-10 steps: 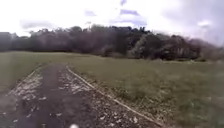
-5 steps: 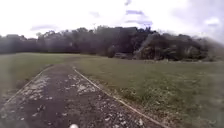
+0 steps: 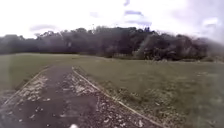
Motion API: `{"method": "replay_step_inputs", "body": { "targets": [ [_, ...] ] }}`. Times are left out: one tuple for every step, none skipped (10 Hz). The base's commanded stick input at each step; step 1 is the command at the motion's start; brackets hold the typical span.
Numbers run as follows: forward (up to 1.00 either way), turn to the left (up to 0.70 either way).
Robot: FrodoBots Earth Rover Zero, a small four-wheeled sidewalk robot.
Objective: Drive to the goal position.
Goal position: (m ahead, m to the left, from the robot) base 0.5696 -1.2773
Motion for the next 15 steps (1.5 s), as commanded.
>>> {"method": "replay_step_inputs", "body": {
  "targets": [
    [0.00,0.00],
    [0.00,0.00],
    [0.00,0.00],
    [0.00,0.00],
    [0.00,0.00],
    [0.00,0.00],
    [0.00,0.00],
    [0.00,0.00],
    [0.00,0.17],
    [0.00,0.25],
    [0.00,0.48],
    [0.00,0.85],
    [0.00,0.85],
    [0.00,0.85],
    [0.00,0.85]
  ]
}}
